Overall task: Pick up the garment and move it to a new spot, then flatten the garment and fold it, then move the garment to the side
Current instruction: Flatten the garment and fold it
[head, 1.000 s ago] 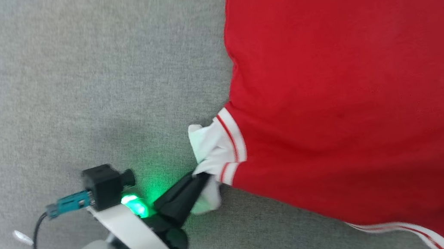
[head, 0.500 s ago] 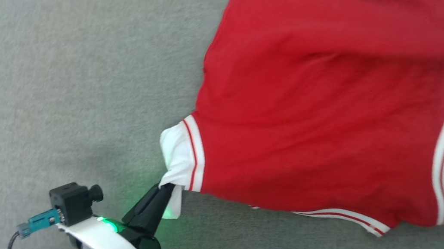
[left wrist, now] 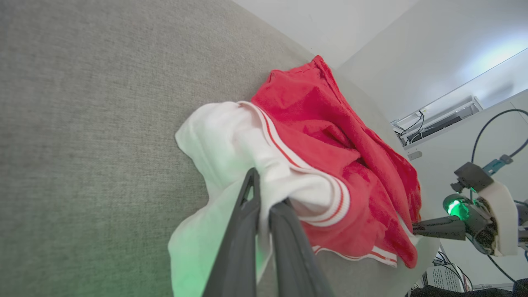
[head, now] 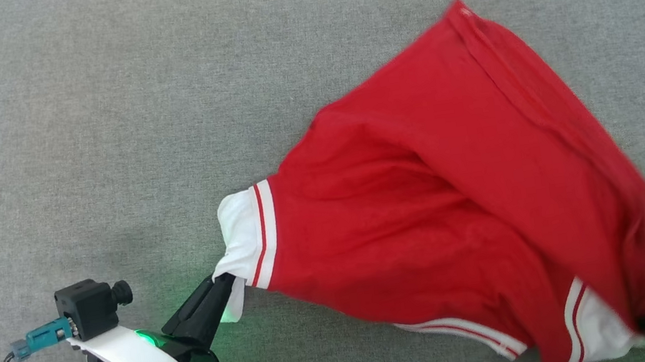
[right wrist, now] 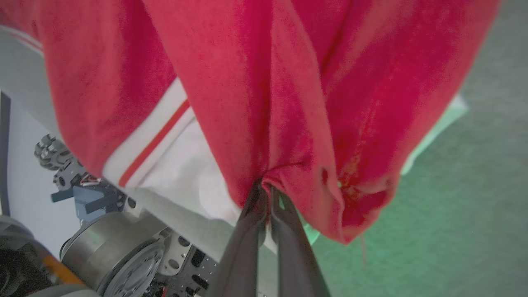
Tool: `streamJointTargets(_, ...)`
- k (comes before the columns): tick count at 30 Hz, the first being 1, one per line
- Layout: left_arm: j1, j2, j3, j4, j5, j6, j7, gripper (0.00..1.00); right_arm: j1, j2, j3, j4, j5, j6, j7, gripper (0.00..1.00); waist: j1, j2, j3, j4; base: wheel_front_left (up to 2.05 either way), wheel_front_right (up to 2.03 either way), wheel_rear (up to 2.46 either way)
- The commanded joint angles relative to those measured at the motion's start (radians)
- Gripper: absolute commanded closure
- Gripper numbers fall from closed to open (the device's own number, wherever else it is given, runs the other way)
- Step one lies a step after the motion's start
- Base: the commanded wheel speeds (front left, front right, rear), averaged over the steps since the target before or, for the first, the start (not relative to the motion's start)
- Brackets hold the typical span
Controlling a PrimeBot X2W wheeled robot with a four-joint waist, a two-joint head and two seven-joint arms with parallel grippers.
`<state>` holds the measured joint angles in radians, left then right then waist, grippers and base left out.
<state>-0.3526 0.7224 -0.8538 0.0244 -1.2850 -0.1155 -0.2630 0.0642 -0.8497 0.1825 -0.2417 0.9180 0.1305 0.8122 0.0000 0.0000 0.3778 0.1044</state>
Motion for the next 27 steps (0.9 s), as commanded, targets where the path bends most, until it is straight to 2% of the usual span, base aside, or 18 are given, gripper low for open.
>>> streamJointTargets(1,0.008,-0.003,0.008,0.005,0.011,-0.005,-0.002,1.0,0.057,0.044,0.0,-0.04,-0.025,0.0,0.026,1.0,0.0,0.0,0.001,0.0,0.0,0.0,0.0)
streamJointTargets(8,0.013,-0.004,0.018,0.009,0.017,-0.009,-0.002,1.0,0.126,0.152,-0.041,-0.168,-0.122,0.0,0.071,1.0,0.0,0.0,0.009,-0.004,0.0,0.0,0.0)
streamJointTargets(9,0.015,-0.002,0.019,0.01,0.017,-0.008,-0.002,1.0,0.12,0.165,-0.059,-0.18,-0.138,0.0,0.063,0.6,0.0,0.0,0.01,-0.005,0.0,0.0,0.0)
streamJointTargets(10,0.017,-0.002,0.021,0.01,0.017,-0.008,-0.002,1.0,0.116,0.173,-0.072,-0.198,-0.15,0.0,0.06,0.1,0.0,0.0,0.01,-0.007,0.0,0.0,0.0)
streamJointTargets(11,0.02,-0.002,0.024,0.009,0.017,-0.009,-0.002,1.0,0.117,0.179,-0.088,-0.214,-0.154,0.0,0.063,0.0,0.0,0.0,0.012,-0.009,0.0,0.0,0.0)
streamJointTargets(19,0.034,-0.018,0.046,0.001,0.029,-0.011,-0.002,1.0,0.091,0.183,-0.34,-0.401,-0.14,0.0,0.156,0.0,0.0,0.0,0.029,0.0,0.0,0.0,0.0)
streamJointTargets(21,0.032,-0.028,0.048,0.0,0.033,-0.012,-0.002,1.0,0.043,0.156,-0.385,-0.417,-0.134,0.0,0.174,0.0,0.0,0.0,0.036,0.009,0.0,0.0,0.0)
streamJointTargets(24,0.023,-0.043,0.044,-0.001,0.042,-0.013,-0.002,1.0,-0.085,0.131,-0.392,-0.381,-0.119,0.0,0.159,0.0,0.0,0.0,0.048,0.023,0.0,0.0,0.0)
streamJointTargets(25,0.023,-0.043,0.044,-0.001,0.042,-0.013,-0.002,1.0,-0.085,0.131,-0.392,-0.381,-0.119,0.0,0.159,0.0,0.0,0.0,0.048,0.023,0.0,0.0,0.0)
streamJointTargets(27,0.01,-0.055,0.036,-0.005,0.051,-0.014,-0.001,1.0,-0.199,0.125,-0.356,-0.326,-0.133,0.0,0.127,0.0,0.0,0.0,0.06,0.038,0.0,0.0,0.0)
